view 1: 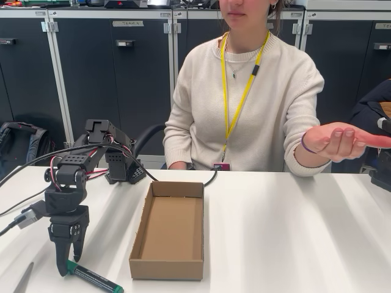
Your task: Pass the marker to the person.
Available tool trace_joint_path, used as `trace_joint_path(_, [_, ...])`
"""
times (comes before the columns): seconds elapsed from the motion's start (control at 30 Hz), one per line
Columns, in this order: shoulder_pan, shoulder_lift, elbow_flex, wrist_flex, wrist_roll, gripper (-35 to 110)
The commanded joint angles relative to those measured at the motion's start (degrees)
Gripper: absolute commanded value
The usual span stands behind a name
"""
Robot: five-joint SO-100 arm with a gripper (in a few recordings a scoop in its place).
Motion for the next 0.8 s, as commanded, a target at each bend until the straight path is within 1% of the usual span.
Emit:
trace_joint_path(0.0, [0.26,-0.09,-0.88,-0.88,-0.62,18])
trace_joint_path(0.13, [0.35,0.88,1.58,-2.81,-1.41,-3])
trace_joint_path(0.17, [0.35,0.97,2.02,-2.9,-1.67,-5])
trace_joint_path(0.57, [0.53,4.48,7.03,-3.43,-3.34,-5])
trace_joint_path(0.63, [0.44,4.92,7.73,-3.34,-3.08,7])
trace_joint_path(0.77, [0.44,4.22,6.15,-2.37,-2.11,15])
